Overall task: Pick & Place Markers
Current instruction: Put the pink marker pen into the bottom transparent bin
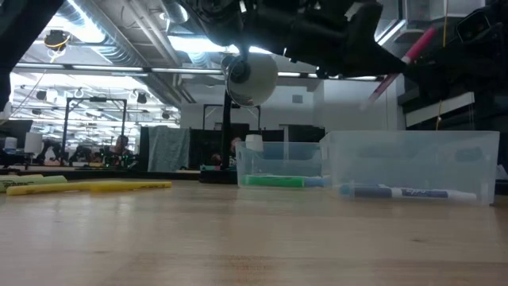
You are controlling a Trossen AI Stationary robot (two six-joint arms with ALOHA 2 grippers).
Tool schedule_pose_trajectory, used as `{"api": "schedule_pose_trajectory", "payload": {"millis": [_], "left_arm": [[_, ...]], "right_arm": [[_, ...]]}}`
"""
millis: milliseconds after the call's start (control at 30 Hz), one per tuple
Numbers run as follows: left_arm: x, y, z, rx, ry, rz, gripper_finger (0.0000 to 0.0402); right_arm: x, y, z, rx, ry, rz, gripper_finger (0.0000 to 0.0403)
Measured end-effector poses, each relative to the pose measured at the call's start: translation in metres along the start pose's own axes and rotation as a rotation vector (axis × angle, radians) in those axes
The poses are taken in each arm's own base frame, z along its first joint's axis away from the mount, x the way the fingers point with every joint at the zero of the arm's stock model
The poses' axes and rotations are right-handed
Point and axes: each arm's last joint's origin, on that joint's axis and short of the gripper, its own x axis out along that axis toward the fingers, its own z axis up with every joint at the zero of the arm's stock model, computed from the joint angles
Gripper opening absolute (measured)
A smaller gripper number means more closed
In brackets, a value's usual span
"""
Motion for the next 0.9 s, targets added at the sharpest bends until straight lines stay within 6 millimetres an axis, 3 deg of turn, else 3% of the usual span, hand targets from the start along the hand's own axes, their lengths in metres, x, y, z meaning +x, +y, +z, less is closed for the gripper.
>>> {"api": "schedule_pose_trajectory", "payload": {"millis": [300,467,900], "left_arm": [[0.0,0.002,-0.01,-0.044,0.105,0.032,0.0026],[0.0,0.005,-0.011,-0.146,0.103,0.018,0.0026],[0.0,0.004,-0.011,-0.148,0.103,0.016,0.0042]], "right_arm": [[0.0,0.0,0.0,0.0,0.0,0.0,0.0244],[0.0,0.0,0.0,0.0,0.0,0.0,0.0244],[0.0,0.0,0.0,0.0,0.0,0.0,0.0244]]}}
